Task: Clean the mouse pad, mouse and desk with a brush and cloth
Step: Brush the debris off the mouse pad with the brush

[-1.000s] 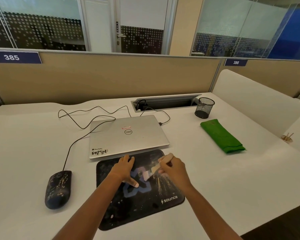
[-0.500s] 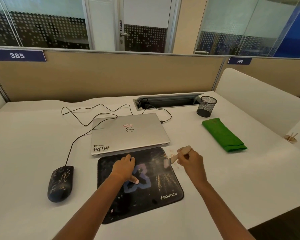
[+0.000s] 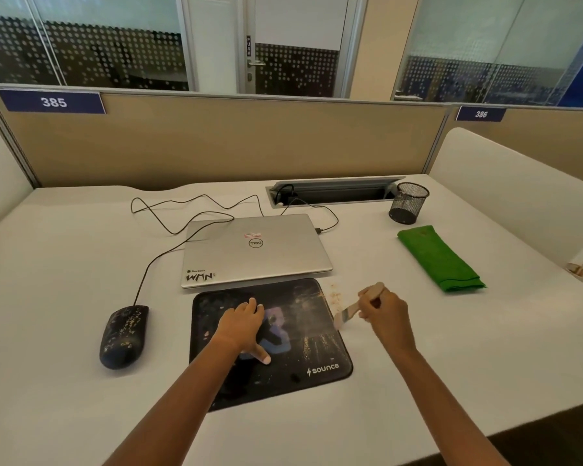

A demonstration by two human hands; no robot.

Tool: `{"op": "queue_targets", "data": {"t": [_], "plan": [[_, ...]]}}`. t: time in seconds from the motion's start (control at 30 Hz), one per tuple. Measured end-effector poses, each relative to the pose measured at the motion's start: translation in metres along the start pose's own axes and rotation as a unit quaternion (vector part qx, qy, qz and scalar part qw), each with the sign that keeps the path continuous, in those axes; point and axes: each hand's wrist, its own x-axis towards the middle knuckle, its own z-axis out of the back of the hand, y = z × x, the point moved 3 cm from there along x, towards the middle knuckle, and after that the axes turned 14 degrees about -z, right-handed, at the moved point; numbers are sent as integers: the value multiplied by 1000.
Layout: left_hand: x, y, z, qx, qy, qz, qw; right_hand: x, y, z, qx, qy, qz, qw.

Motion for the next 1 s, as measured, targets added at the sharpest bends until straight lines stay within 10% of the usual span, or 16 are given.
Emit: {"op": "queue_targets", "data": {"t": [0.37, 0.77, 1.0], "plan": [[-1, 4, -3, -41, 6, 4, 999, -41, 13, -51, 68, 151, -16, 986], [-3, -1, -1, -12, -8, -2, 1000, -11, -15, 22, 29, -27, -17, 999], [-3, -2, 0, 8, -19, -8, 1000, -45, 4, -31, 73, 96, -25, 992]]}}
